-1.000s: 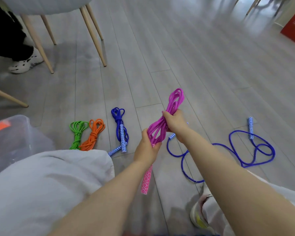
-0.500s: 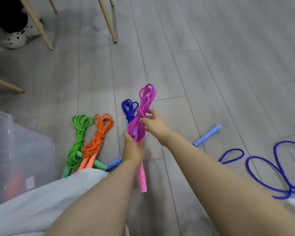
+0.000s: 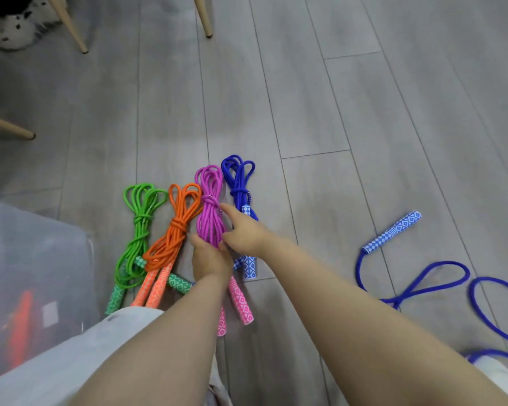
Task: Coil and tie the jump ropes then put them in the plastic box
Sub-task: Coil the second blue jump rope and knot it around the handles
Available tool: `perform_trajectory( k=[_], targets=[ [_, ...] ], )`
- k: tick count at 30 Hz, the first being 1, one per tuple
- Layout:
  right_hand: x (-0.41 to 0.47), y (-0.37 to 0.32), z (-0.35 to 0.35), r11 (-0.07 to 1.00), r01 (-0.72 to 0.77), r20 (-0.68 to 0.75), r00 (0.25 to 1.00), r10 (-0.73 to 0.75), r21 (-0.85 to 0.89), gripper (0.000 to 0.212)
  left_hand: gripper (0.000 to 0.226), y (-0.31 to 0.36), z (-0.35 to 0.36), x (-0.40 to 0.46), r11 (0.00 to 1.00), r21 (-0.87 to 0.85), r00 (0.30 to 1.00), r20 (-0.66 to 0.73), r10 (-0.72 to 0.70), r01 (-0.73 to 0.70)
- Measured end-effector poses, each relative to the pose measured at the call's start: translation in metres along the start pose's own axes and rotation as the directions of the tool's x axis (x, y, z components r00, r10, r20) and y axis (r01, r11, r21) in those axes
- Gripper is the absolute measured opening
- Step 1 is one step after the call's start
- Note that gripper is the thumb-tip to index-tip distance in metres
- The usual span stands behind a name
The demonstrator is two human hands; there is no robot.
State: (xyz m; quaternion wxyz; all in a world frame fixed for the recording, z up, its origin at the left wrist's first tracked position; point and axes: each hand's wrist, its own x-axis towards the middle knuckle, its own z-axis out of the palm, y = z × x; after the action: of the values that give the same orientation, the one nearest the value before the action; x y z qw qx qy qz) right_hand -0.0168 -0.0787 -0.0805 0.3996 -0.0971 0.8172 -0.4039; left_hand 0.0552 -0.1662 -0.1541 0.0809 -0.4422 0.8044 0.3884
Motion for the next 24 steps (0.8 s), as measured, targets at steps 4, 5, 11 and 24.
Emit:
perform_trajectory(
  k=[4,5,11,24],
  targets=[
    [-0.008,0.022,0.002,0.998,0.0,-0.042,0.999,-0.003,-0.066,0.07,0.063,-0.002,-0.001,0.003,0.993,0.109,0.997,-0.059,-0.042,0.049],
    [-0.01,0.028,0.001,0.997,-0.004,-0.054,0.999,0.0,-0.083,0.069,0.068,0.0,-0.003,0.003,0.989,0.14,0.996,-0.085,-0.03,0.042],
    [-0.036,0.072,-0.011,0.994,0.012,-0.229,0.973,-0.038,-0.112,0.056,0.078,0.016,-0.003,-0.002,0.956,0.249,0.974,-0.129,0.188,-0.152],
    [-0.13,0.215,-0.068,0.898,-0.416,-0.511,0.809,0.292,-0.145,0.036,0.064,0.053,0.077,-0.08,0.527,0.36,0.637,0.491,0.595,-0.77]
  ],
)
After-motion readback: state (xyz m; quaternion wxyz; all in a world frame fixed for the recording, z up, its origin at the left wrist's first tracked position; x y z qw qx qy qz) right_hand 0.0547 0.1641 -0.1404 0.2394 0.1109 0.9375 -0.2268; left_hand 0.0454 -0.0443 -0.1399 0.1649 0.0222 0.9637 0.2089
